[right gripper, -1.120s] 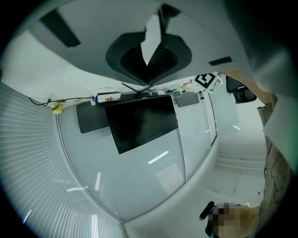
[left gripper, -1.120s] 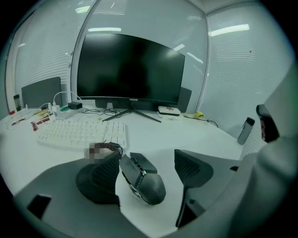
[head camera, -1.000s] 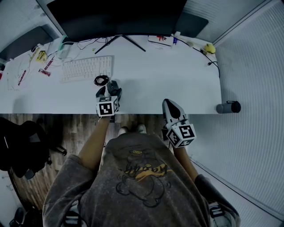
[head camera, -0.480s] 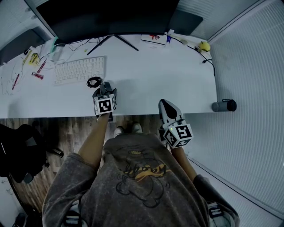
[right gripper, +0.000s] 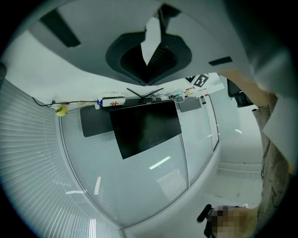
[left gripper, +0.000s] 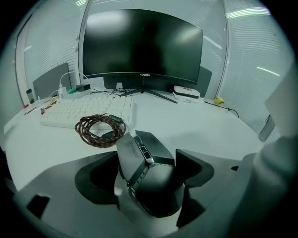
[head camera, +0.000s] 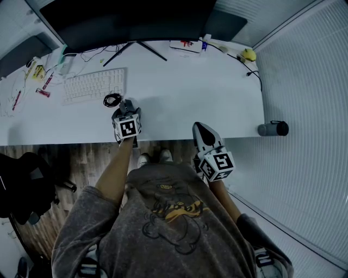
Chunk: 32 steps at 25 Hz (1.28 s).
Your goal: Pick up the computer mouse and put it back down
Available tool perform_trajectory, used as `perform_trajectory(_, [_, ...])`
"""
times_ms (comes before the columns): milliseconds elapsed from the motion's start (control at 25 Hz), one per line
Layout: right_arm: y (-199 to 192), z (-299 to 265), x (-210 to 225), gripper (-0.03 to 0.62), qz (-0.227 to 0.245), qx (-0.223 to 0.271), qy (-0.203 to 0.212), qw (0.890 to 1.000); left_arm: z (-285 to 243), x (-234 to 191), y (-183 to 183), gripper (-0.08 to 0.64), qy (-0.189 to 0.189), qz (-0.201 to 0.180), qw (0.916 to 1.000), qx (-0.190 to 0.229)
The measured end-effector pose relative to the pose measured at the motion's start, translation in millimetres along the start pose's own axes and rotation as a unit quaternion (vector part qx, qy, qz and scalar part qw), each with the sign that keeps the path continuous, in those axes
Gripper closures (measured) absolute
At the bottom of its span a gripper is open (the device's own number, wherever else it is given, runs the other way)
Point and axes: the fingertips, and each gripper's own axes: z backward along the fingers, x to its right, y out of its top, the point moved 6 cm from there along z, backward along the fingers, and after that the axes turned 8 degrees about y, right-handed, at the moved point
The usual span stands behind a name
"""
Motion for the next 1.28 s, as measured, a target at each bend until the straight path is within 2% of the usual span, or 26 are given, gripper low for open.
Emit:
perform_trajectory(240, [-4.0,-0.2,0.3,0.586,-0.002,-0.005,0.004,1.000,-2.6,-1.4,-0.1,0.195,0.000,-0.001,1.0000,-0.003])
perform_trajectory(520, [-4.9,-0.4,-1.6,0.586,0.000,-0.004,0.008,1.000,5.8,-7.3,-4.8,0.195,0.003,-0.036,0.9993,-0.001])
perform_trajectory(840, [-6.2,-0.9,-3.0,0.586,0.003,-0.002,0.008,1.000,24.3,-11.1,5.8,0.195,0.002,-0.059,0.9973,0.044])
perform_trajectory(1280, [-3.9,-7.7,-7.8,0.586,0.005,0.010,0.011,1.000,65.3,-14.9,45.0,0.200,-0.029,-0.055,0.9909,0.119])
